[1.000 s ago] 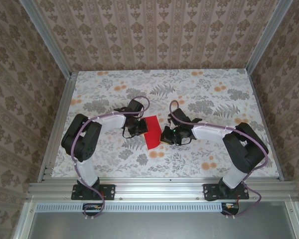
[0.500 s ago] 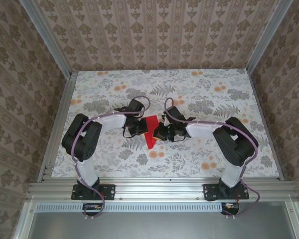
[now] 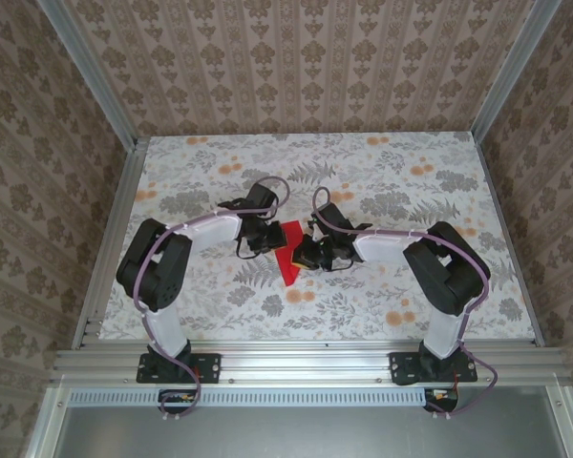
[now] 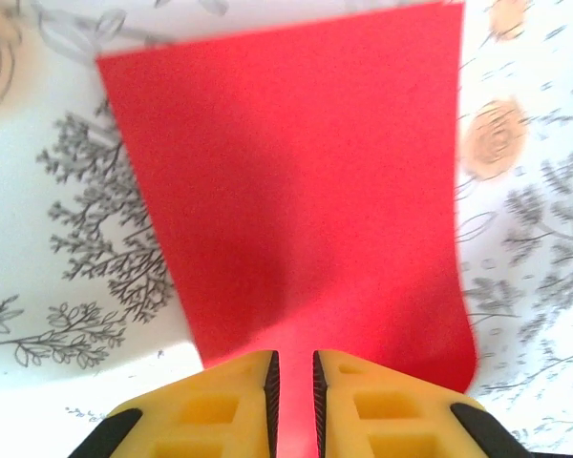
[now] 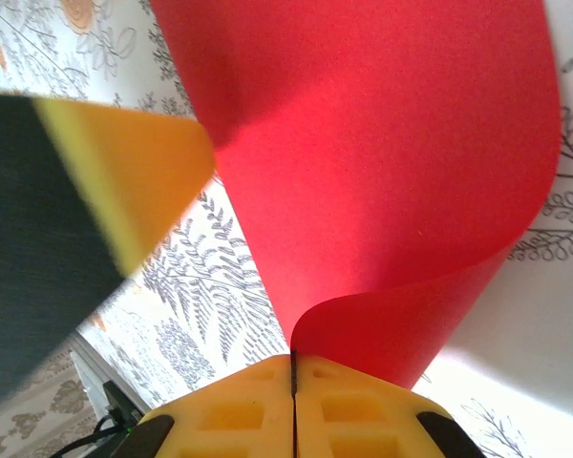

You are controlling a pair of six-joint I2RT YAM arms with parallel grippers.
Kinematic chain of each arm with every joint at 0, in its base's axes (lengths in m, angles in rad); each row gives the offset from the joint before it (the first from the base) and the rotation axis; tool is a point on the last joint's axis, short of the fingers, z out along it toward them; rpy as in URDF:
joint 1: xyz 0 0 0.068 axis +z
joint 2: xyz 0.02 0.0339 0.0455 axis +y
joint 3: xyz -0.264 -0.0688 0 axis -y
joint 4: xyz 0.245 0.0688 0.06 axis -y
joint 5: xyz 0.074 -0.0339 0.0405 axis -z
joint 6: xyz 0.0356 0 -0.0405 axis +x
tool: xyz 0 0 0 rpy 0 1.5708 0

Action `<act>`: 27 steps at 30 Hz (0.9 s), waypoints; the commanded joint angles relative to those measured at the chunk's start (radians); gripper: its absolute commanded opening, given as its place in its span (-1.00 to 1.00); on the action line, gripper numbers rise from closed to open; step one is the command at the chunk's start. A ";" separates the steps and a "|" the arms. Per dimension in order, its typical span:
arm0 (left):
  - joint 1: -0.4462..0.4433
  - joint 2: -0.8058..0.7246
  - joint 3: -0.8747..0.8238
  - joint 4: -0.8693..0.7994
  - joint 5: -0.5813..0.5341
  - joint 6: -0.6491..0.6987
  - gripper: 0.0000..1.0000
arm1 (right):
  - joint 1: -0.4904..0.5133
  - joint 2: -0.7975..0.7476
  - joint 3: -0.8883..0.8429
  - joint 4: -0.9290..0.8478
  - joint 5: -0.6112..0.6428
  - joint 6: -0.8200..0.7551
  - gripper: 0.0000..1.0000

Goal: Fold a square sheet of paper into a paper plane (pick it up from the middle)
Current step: Third fold the triangle at the center of the table.

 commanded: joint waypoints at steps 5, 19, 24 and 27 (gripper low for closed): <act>0.022 0.023 0.036 -0.054 -0.036 0.038 -0.67 | 0.008 0.010 0.026 -0.058 0.008 -0.035 -0.82; 0.016 0.099 0.018 -0.068 -0.048 0.042 -0.79 | 0.008 0.047 0.054 0.045 -0.034 -0.003 -0.82; 0.013 0.097 0.017 -0.070 -0.048 0.044 -0.80 | 0.009 0.077 0.074 0.051 -0.028 0.002 -0.81; 0.012 0.095 0.017 -0.074 -0.049 0.047 -0.80 | 0.010 0.091 0.082 0.054 -0.026 0.003 -0.82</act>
